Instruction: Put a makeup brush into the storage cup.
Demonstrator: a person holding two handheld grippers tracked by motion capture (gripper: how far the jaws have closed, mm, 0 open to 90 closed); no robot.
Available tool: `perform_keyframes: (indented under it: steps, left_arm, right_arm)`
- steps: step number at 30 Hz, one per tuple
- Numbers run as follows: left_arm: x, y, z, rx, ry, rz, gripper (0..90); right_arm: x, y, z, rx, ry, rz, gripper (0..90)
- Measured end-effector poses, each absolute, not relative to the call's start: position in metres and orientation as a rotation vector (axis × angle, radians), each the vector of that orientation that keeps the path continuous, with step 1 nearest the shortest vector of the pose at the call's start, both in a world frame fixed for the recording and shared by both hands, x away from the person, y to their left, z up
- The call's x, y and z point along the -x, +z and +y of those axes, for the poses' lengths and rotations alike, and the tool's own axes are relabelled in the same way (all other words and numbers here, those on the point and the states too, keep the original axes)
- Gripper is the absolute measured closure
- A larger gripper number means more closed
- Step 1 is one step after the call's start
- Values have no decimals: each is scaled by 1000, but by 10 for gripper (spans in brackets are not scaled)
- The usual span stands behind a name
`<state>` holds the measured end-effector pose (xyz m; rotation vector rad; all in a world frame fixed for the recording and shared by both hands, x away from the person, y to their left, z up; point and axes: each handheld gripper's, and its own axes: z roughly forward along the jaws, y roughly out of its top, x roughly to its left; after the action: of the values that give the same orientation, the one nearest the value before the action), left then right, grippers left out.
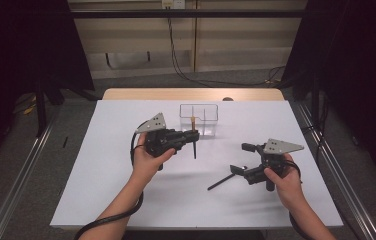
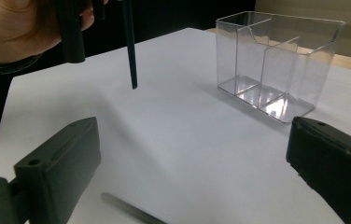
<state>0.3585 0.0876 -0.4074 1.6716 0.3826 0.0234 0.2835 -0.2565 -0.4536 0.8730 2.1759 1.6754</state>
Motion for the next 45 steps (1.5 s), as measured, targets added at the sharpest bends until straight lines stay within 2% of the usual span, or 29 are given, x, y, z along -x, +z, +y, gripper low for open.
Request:
perform_keyframes:
  steps: [23,45]
  left_arm:
    - [-360,-408,91,-1678,44,396,828]
    - [-365,-403,103,-1674,84,423,829]
  right_arm:
    - [-266,-460,-292,-923,1648,2143,25]
    - [-253,-467,-308,-932,1637,2124,31]
